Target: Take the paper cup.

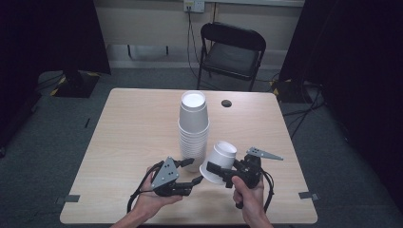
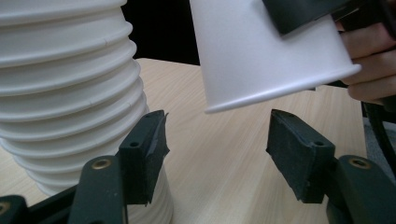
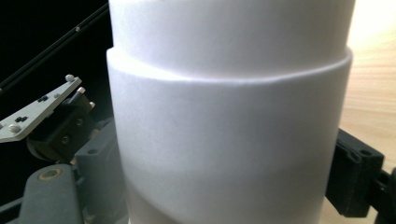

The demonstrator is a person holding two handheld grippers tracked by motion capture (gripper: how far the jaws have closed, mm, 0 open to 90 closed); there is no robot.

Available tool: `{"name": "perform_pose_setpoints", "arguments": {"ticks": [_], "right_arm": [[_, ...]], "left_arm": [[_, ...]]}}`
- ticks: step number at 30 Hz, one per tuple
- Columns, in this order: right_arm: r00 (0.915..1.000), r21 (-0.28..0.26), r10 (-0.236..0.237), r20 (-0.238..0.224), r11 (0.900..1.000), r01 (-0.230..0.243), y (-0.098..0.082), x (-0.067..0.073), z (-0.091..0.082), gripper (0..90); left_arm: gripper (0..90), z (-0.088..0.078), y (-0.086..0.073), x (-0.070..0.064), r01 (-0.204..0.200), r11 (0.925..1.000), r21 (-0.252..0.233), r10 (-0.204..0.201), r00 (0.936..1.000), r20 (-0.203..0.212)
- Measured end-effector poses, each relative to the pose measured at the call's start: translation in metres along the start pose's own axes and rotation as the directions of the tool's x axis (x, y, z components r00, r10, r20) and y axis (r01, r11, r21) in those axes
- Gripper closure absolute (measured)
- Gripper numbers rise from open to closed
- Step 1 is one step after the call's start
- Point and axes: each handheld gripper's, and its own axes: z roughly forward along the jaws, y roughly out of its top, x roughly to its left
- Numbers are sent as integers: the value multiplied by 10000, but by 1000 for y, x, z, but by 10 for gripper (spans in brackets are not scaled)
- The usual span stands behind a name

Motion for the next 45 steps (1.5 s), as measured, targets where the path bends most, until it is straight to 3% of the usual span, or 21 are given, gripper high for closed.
{"name": "perform_pose_setpoints", "arguments": {"ticks": [5, 14, 18, 30, 45], "right_arm": [[9998, 92, 125, -161, 9999, -123, -3, 4, 5, 159], [9989, 173, 304, -365, 9994, -298, -6, 8, 10, 159], [9984, 227, 341, -453, 9992, -331, -8, 11, 12, 159], [9950, 267, 793, -601, 9966, -778, -12, 10, 16, 158], [9957, 351, 583, -718, 9978, -559, -14, 10, 18, 126]], "left_arm": [[457, 6, 2, -2, -106, 9997, -201, 106, 9999, 12], [547, 15, 3, -5, 56, 9990, -444, -58, 10000, -33], [591, 15, 2, -6, -114, 9987, -492, 101, 9996, -257], [770, 13, -4, -1, -85, 9986, -519, 56, 9984, -557], [813, 10, -6, 0, 45, 9975, -707, -70, 9994, -353]]}}
